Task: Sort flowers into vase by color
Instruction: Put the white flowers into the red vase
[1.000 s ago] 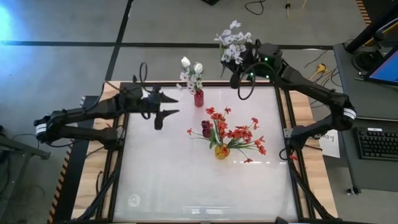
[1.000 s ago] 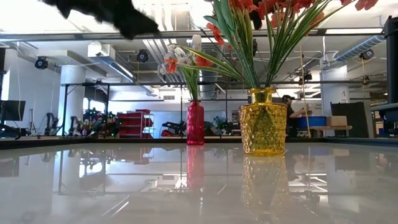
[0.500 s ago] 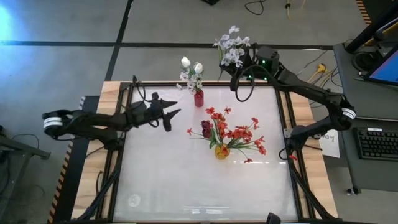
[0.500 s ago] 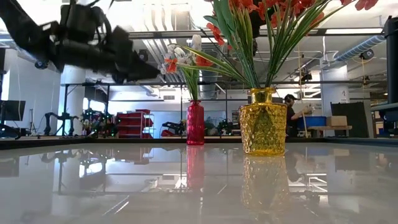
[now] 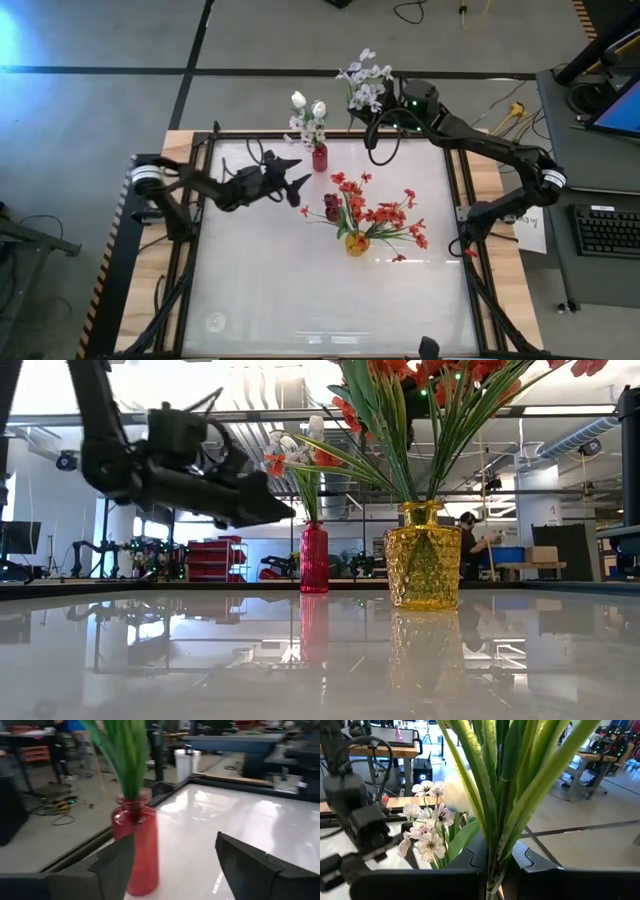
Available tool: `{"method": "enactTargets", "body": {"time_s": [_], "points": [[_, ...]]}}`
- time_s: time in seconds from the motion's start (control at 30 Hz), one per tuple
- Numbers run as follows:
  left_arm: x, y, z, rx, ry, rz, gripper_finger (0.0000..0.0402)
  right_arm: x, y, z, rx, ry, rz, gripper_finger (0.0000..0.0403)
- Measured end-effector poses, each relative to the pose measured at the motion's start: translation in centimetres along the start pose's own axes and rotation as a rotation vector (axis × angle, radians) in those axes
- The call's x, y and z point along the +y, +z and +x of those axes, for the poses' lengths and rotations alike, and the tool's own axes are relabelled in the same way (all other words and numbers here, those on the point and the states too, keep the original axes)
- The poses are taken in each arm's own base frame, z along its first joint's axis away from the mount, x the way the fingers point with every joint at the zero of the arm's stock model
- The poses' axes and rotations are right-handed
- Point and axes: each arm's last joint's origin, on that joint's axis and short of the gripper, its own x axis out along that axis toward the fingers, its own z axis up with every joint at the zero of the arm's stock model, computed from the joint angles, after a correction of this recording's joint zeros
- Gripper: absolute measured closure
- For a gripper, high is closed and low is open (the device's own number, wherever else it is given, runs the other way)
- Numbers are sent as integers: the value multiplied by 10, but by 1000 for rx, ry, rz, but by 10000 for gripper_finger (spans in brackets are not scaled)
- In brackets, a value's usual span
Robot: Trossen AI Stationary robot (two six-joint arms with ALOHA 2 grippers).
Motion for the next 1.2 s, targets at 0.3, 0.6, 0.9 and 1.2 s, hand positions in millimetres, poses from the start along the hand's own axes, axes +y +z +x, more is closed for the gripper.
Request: {"method": "enactTargets", "body": {"time_s": [0.3,0.6,0.9,1.2], "points": [[-2,-18,26,-2,97,-4,71,0,1,-2,0,-2,-15,385],[-3,-21,29,16,95,-25,35,-1,1,-2,1,-4,-21,385],[-4,-21,33,43,96,32,16,-1,1,-2,2,-5,-21,385],[3,-28,50,80,128,-3,31,-1,-1,1,1,-5,-45,385]]}}
